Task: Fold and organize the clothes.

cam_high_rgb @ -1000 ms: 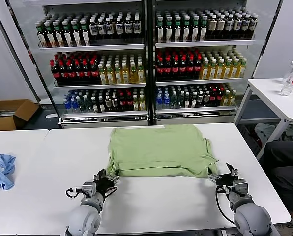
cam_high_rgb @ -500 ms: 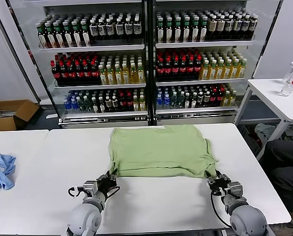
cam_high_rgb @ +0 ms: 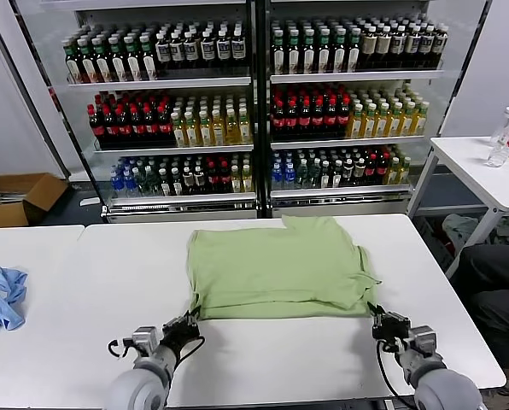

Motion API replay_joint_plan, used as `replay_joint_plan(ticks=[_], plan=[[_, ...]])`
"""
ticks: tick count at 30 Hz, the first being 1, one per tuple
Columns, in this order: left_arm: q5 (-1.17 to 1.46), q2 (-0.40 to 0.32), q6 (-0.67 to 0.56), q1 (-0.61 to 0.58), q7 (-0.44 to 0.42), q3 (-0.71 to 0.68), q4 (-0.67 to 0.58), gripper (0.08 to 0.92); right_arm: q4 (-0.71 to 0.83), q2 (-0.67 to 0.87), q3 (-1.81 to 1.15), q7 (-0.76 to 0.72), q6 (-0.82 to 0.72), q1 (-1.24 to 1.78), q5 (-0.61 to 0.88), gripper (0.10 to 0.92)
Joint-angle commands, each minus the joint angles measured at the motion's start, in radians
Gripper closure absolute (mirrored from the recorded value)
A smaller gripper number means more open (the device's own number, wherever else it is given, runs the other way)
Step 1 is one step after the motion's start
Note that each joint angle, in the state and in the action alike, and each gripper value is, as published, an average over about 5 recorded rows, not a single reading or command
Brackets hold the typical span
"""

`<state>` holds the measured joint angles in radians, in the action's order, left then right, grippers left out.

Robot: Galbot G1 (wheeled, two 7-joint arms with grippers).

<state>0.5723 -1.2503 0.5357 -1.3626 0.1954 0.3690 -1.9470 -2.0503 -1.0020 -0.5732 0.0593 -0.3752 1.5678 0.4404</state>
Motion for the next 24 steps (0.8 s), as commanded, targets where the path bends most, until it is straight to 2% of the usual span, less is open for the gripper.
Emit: replay_joint_plan(ticks=[1, 6, 12, 16, 20, 22, 24], plan=[[-0.011, 0.015, -0.001, -0.272, 0.001, 0.066, -0.277, 0.904, -0.170, -0.027, -0.115, -0.008, 0.040, 0.273, -0.021, 0.913], [-0.049, 0.013, -0.004, -0.386, 0.006, 0.102, -0.344, 0.904, -0.238, -0.066, -0.162, -0.009, 0.077, 0.428, -0.055, 0.913], [-0.128, 0.018, 0.023, -0.446, -0.008, 0.106, -0.390, 0.904, -0.267, -0.092, -0.147, 0.014, 0.050, 0.463, -0.176, 0.901], [-0.187, 0.022, 0.017, -0.466, 0.000, 0.110, -0.444, 0.870, -0.299, -0.088, -0.161, 0.023, 0.048, 0.423, -0.187, 0.814], [-0.183, 0.038, -0.007, -0.469, 0.016, 0.149, -0.525, 0.763, -0.365, -0.066, -0.209, 0.033, 0.077, 0.360, -0.140, 0.710], [-0.149, 0.050, -0.018, -0.419, 0.020, 0.168, -0.527, 0.702, -0.355, -0.045, -0.210, 0.052, 0.060, 0.279, -0.098, 0.649], [-0.111, 0.065, -0.027, -0.333, 0.022, 0.171, -0.473, 0.642, -0.306, -0.018, -0.176, 0.076, 0.031, 0.156, -0.045, 0.597]])
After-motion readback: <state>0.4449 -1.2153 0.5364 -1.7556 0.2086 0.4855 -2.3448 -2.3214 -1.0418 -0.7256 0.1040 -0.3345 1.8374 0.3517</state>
